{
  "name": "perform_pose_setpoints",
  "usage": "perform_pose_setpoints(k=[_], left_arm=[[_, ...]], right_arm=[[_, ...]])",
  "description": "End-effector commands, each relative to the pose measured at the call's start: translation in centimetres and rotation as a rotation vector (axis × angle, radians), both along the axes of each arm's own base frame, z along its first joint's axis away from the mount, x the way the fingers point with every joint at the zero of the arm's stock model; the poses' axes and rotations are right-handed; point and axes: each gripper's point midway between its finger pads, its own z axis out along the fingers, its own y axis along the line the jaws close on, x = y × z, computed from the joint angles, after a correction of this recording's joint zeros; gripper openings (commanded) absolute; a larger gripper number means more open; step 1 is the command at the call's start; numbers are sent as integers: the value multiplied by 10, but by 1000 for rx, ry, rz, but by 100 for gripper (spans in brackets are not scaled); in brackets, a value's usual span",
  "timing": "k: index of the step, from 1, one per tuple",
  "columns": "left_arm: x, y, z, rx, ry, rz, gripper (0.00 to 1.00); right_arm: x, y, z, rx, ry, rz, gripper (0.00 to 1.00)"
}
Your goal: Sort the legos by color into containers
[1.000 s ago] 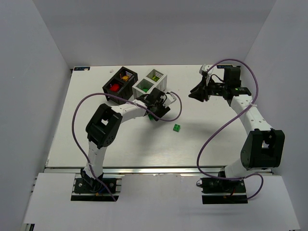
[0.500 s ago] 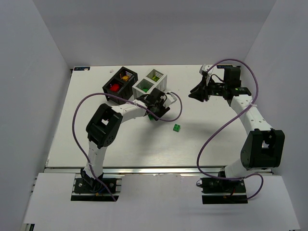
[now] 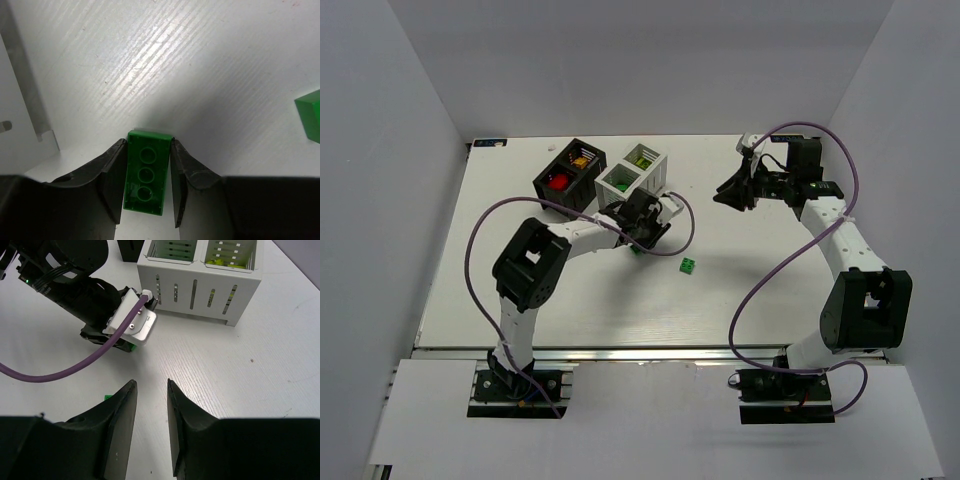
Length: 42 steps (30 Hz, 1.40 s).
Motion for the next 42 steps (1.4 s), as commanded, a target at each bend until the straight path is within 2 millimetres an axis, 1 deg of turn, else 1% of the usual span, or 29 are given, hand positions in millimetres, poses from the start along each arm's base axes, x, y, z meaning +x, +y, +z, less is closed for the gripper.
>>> perform_pose_setpoints(k=[1,2,3,5,6,9,10,12,13,15,16,18,19,21,22,24,25,26,27,29,30,31,32,33,34,36,38,41,42], left_arm=[[-30,0,1,-52,115,14,28],[-29,-2,7,-74,107,19,24],[-27,-7,24,-119,84,30,22],[-26,-13,43,-178,66,36,20],[-23,-17,64,-222,31,36,19],[-17,-21,97,-300,-15,63,18],[-13,-19,117,-337,-44,77,18],[-6,-19,140,-404,-66,114,18],[0,-13,156,-447,-81,143,18],[7,-12,179,-515,-110,151,18],[13,-6,194,-557,-127,174,18],[22,-4,217,-619,-163,184,18],[28,2,225,-646,-176,210,18],[40,8,247,-702,-229,226,18],[47,16,254,-727,-244,250,18],[59,24,263,-765,-278,286,18],[67,32,265,-774,-292,306,18],[73,36,265,-780,-300,321,18],[83,42,265,-791,-316,341,18],[93,45,266,-803,-331,352,18],[101,48,257,-797,-319,368,18],[106,48,259,-802,-326,371,18],[110,48,255,-799,-325,377,18],[116,49,247,-793,-318,386,18],[120,50,248,-792,-325,395,18],[126,53,243,-790,-324,404,19],[131,53,234,-778,-313,418,20],[136,58,226,-763,-312,446,23],[137,60,224,-760,-313,452,26]], right_arm=[[-6,1,12,22,-36,15,36],[-6,0,12,22,-36,14,36],[-7,0,13,23,-39,14,36],[-7,0,12,22,-38,13,36],[-7,-1,13,21,-42,10,35],[-8,-1,11,18,-39,6,32],[-8,-1,11,17,-39,5,30],[-8,-2,9,14,-32,-1,26],[-9,-3,8,14,-29,-1,25],[-9,-3,7,13,-25,-5,22],[-10,-3,7,12,-27,-7,20],[-11,-3,5,9,-22,-9,19],[-11,-4,5,9,-22,-12,18],[-13,-4,5,8,-25,-13,18],[-14,-4,4,8,-21,-13,18],[-14,-4,4,9,-26,-14,17],[-15,-4,3,9,-23,-14,18],[-15,-4,3,9,-23,-14,18],[-16,-4,3,9,-23,-14,18],[-16,-4,4,11,-24,-13,18],[-17,-4,3,10,-21,-13,17],[-17,-4,2,9,-20,-15,18],[-17,-4,2,9,-20,-15,18],[-18,-4,2,10,-19,-15,18],[-18,-4,1,10,-17,-15,18],[-19,-5,-2,8,-12,-16,18],[-20,-5,-4,5,-10,-14,22],[-21,-5,-8,-2,-5,-9,24],[-22,-5,-9,-5,-4,-5,24]])
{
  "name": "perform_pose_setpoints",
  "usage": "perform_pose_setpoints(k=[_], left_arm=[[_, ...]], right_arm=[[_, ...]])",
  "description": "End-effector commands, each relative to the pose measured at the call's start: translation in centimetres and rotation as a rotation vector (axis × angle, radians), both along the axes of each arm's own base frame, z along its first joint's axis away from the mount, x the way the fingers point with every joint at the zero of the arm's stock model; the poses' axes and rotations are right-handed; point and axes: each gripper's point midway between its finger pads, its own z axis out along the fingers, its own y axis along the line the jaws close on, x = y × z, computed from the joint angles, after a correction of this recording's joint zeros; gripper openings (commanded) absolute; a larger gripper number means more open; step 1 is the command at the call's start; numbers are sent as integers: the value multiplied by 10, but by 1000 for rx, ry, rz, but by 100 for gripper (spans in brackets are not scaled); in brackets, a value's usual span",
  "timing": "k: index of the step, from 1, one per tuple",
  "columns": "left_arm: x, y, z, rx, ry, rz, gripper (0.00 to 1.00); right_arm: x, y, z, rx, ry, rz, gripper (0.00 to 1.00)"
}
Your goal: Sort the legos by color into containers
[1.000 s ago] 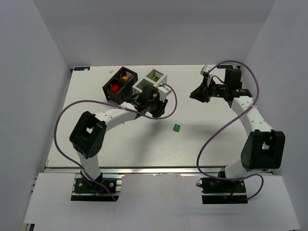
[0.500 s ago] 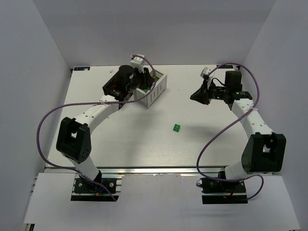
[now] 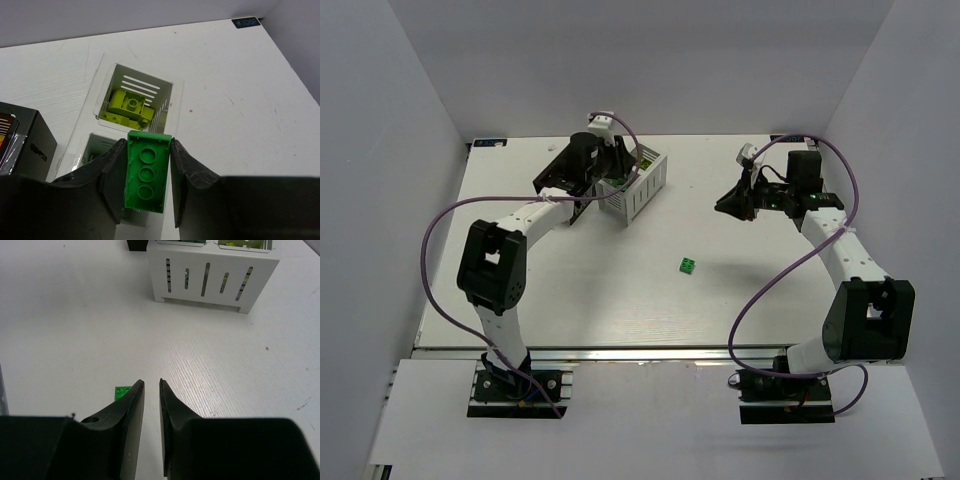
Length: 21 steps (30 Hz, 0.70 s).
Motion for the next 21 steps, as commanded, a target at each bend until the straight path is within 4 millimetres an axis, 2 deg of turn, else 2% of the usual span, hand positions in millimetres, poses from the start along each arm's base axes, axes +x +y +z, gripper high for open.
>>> perform_pose_setpoints(k=[1,3,9,14,18,20,21], left_arm=[[10,7,32,-31,-69,39,27],[12,9,29,-27,-63,48,30],[15,15,14,-12,-30,81,58],[17,16,9,-5,-18,91,68],[18,15,16,-15,-23,91,70],[16,15,28,-29,-43,91,72],[15,16,33,-36,-46,92,76]], right_arm=[[-3,-2,5,-3,-34,9,24],[-4,-3,2,-6,-25,10,26],[-6,-2,-3,-18,-13,27,32],[-11,-2,-6,-22,-14,45,38],[-17,1,-9,-28,-19,86,43],[-27,6,-12,-37,6,129,49],[-30,8,-15,-51,-20,164,51]])
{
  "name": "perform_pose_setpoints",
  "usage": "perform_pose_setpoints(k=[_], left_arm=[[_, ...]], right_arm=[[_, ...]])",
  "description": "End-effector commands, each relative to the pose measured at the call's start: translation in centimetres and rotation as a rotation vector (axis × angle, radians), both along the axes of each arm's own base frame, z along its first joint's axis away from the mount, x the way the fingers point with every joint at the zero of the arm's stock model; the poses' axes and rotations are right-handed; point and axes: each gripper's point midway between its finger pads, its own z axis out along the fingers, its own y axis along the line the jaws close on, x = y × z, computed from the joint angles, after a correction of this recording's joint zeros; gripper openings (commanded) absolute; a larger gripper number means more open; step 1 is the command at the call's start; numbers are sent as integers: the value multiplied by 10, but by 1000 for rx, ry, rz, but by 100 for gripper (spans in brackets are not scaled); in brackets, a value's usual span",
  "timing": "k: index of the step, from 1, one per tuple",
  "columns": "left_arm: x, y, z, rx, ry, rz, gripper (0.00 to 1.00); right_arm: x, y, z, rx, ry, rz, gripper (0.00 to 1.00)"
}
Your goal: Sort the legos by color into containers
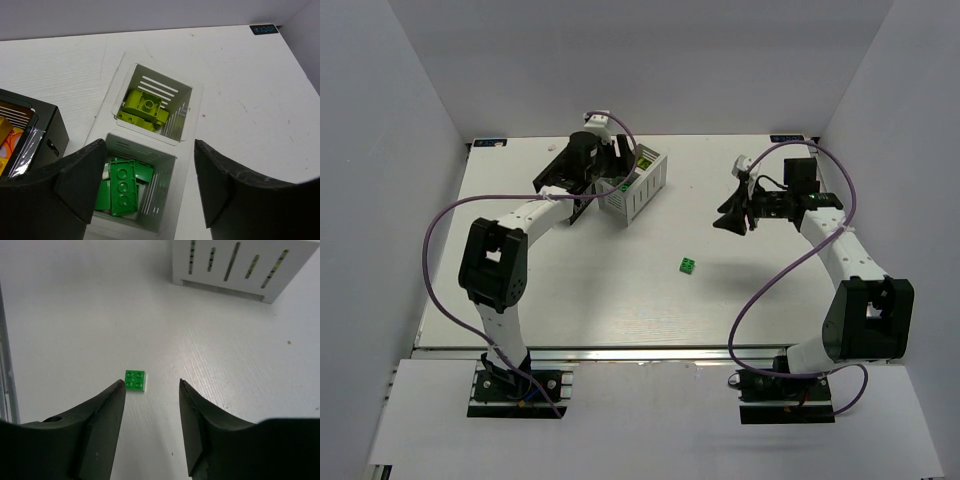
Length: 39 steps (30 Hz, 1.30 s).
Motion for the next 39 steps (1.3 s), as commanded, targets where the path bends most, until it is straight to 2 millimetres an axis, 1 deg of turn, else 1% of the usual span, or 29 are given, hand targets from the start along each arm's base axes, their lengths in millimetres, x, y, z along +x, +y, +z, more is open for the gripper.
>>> perform_pose_setpoints(k=[1,2,3,4,6,7,8,9,10,11,12,13,14,15,16,17,18,20,21,22,24,25,27,28,29,31,33,37,39], left_arm=[[0,4,56,-52,-93,19,81],[-3,6,60,-54,-94,22,94],[-6,7,64,-59,-95,24,98],[-9,9,67,-59,-96,26,98],[-23,16,77,-68,-105,33,98],[-29,19,79,-69,-106,36,98],[-41,24,84,-74,-112,41,98],[-48,28,85,-76,-112,46,98],[-54,31,85,-78,-109,48,98],[-67,37,87,-78,-109,55,98],[-74,40,88,-79,-107,57,98],[-81,44,83,-71,-89,62,98],[-88,47,80,-69,-76,67,98],[-100,54,79,-70,-72,79,98],[-109,58,75,-65,-58,84,98],[-116,62,72,-70,-47,90,98],[-130,69,69,-75,-46,102,98],[-143,81,64,-80,-37,140,98],[-154,86,72,-97,-60,150,98],[-162,94,54,-82,-26,175,98],[-173,101,50,-107,-23,201,98],[-185,109,35,-98,8,225,98],[-195,114,27,-125,29,247,98],[-203,119,17,-127,42,261,98],[-206,120,14,-143,54,272,98],[-213,125,6,-153,73,294,98],[-218,131,2,-163,73,318,98],[-223,141,0,-142,72,357,98],[-223,143,0,-132,71,366,98]], right_arm=[[-21,9,-5,-16,15,116,54],[-25,15,-7,-36,10,146,55],[-29,18,-11,-53,8,165,56],[-31,21,-15,-77,-17,198,58],[-43,28,-29,-142,-13,241,60],[-45,31,-33,-168,-44,265,69],[-49,37,-40,-211,-64,290,75],[-54,39,-48,-237,-69,307,86],[-60,46,-52,-266,-123,366,90],[-63,46,-58,-300,-147,389,90],[-65,47,-61,-316,-180,419,89],[-67,47,-68,-339,-254,479,89],[-70,49,-70,-339,-309,528,89],[-74,47,-75,-351,-356,578,89],[-78,43,-86,-374,-391,617,89],[-75,42,-91,-402,-457,658,89],[-72,42,-93,-414,-469,659,89],[-66,44,-95,-427,-466,688,89],[-66,44,-103,-434,-433,706,89],[-64,42,-103,-452,-429,715,89],[-59,40,-112,-480,-444,745,89],[-57,40,-115,-494,-453,753,89],[-50,42,-120,-514,-444,759,88],[-50,44,-122,-515,-432,770,87],[-51,45,-121,-520,-416,783,86],[-54,48,-129,-543,-394,813,85],[-53,50,-137,-569,-400,831,85],[-49,54,-143,-608,-471,919,84],[-48,50,-151,-642,-478,972,84]])
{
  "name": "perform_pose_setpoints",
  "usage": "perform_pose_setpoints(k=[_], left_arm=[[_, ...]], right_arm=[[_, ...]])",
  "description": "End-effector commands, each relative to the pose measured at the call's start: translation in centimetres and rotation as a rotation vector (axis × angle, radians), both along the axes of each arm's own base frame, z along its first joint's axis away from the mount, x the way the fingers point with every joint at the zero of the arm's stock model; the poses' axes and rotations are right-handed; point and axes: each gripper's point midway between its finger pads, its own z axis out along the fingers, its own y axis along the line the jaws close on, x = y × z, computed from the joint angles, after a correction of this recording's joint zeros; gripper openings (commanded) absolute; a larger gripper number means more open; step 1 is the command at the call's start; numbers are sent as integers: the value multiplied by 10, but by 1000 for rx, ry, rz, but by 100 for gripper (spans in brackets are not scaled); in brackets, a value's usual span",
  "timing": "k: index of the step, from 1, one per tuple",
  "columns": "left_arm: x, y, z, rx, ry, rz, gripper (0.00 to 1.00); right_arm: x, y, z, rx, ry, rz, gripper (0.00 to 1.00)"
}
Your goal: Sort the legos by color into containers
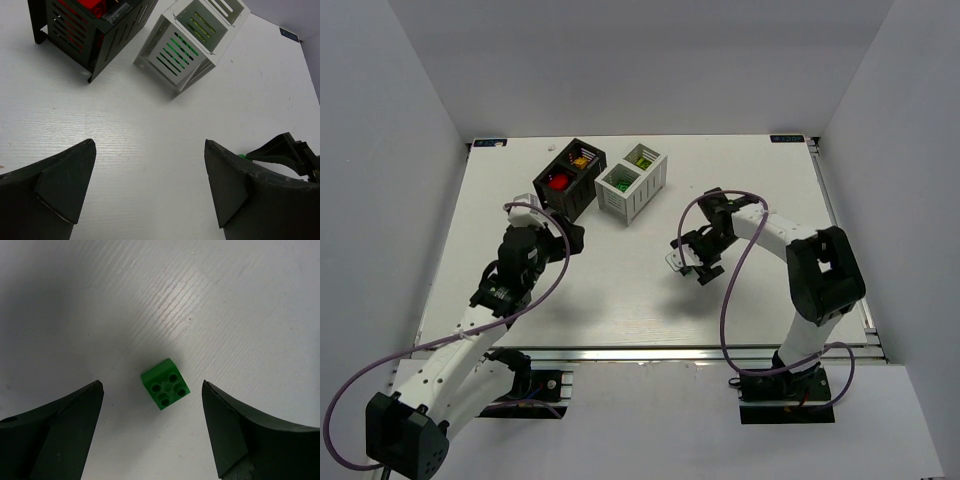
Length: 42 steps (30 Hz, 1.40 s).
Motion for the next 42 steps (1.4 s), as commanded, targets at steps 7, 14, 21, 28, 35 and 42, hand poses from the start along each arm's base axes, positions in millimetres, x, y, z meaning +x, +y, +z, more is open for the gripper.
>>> perform_pose_setpoints(k=[7,14,21,28,35,42], left_arm=[[-1,10,1,-2,4,56,98],[-3,12,-4,-3,16,63,98],[-3,13,-4,-1,13,65,98],[-5,14,-5,2,19,68,98],[-6,17,-9,-4,20,88,98],[-4,21,-7,-1,23,112,98]], right_arm=[[23,6,-6,-103,-123,224,79],[23,10,-14,-155,-115,301,67],[15,8,-25,-204,-87,327,46],[23,12,-18,-208,-85,282,26],[39,58,36,-16,-49,94,15],[52,116,103,222,33,-158,11]])
